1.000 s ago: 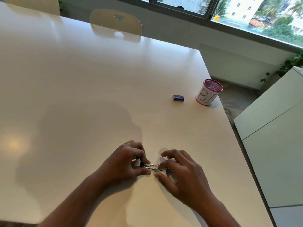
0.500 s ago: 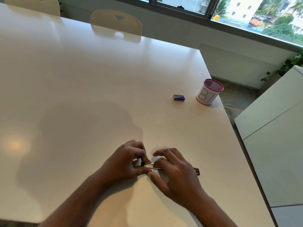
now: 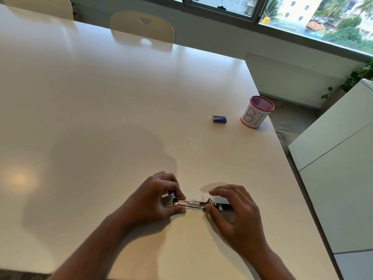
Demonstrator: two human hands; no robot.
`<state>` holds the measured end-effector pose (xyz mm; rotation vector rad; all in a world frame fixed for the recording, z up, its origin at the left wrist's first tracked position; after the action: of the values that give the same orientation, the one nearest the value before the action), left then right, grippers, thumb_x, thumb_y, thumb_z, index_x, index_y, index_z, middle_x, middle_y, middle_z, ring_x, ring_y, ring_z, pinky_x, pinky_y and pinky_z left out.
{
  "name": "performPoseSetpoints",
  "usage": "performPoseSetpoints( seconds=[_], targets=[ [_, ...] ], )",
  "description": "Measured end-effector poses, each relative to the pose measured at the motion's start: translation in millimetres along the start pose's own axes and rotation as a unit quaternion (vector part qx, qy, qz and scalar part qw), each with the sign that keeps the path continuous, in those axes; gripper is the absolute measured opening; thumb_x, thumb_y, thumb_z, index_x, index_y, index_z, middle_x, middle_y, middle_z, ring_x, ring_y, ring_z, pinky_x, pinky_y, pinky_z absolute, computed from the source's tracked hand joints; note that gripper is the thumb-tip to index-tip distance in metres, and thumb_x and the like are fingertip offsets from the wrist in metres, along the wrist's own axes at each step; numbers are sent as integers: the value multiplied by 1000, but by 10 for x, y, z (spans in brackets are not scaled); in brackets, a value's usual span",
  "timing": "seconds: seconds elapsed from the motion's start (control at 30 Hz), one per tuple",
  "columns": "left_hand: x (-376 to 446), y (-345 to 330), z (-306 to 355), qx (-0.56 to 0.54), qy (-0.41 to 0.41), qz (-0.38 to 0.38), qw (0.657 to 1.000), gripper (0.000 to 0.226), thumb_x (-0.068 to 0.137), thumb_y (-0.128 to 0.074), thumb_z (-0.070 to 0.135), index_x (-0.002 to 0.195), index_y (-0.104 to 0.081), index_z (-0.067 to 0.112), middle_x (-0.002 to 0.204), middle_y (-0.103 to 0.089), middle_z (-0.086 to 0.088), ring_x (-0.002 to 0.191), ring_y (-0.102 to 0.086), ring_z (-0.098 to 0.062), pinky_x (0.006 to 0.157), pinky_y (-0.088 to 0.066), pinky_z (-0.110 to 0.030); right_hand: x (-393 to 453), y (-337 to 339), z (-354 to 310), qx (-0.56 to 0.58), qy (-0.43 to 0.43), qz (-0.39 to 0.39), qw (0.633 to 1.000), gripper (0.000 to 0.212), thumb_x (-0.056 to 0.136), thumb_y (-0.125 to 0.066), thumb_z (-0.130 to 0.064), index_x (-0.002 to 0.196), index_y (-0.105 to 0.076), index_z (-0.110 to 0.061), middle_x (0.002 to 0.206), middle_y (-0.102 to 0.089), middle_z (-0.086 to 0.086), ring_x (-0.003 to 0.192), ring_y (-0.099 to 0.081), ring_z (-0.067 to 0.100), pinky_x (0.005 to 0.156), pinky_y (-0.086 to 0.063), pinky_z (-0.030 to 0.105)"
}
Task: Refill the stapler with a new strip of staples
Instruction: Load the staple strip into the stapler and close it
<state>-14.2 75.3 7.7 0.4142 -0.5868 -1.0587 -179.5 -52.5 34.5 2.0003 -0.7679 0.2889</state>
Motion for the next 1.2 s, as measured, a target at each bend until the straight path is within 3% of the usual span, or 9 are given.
performPoseSetpoints(
  seconds=[0.23,0.4,0.57,0.87,1.2],
  targets=[
    [14,13,19,-27,6,1,1000,18,75,-91,27,90,-82,31,89,-71,17,90,-64,-12,74,-49,-19,-114,-22,29,41,-14,10,999,17,89,-80,-23,105,-73,-25,104,-73,-18,95,-71,4,74,-61,33],
    [24,16,26,-24,9,6,1000,18,74,-91,28,90,-83,32,87,-72,18,90,-65,-13,72,-53,-25,-87,-153,-96,10,21,-19,1000,10,91,-79,-24,100,-73,-25,100,-73,-18,95,-68,5,74,-57,32],
    [23,14,26,-21,11,10,1000,18,74,-91,28,89,-84,32,86,-72,18,90,-65,-11,72,-52,-22,-34,-183,-150,-18,59,-17,998,7,93,-78,-23,96,-72,-26,93,-73,-15,87,-65,6,69,-56,29],
    [15,19,34,-8,-1,17,1000,16,75,-90,31,89,-83,32,84,-69,17,87,-65,-11,69,-53,-28,30,-221,-137,-35,105,-45,993,10,97,-77,-25,106,-80,-28,97,-75,-14,91,-68,6,69,-56,29],
    [31,-7,15,-6,-8,8,1000,15,76,-88,36,88,-83,31,82,-67,17,85,-63,-10,67,-54,-34,-39,-330,-180,-46,119,-84,988,16,102,-68,-28,114,-77,-33,104,-65,-11,94,-61,11,67,-52,30]
  ],
)
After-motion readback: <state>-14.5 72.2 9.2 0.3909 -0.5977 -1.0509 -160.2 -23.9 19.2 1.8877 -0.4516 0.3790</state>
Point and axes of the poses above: each hand's wrist, its own x-axis towards the middle knuckle, its own y-axis out of the back of the hand, z = x × y, the point moved 9 cm from there along x, towards the middle knuckle
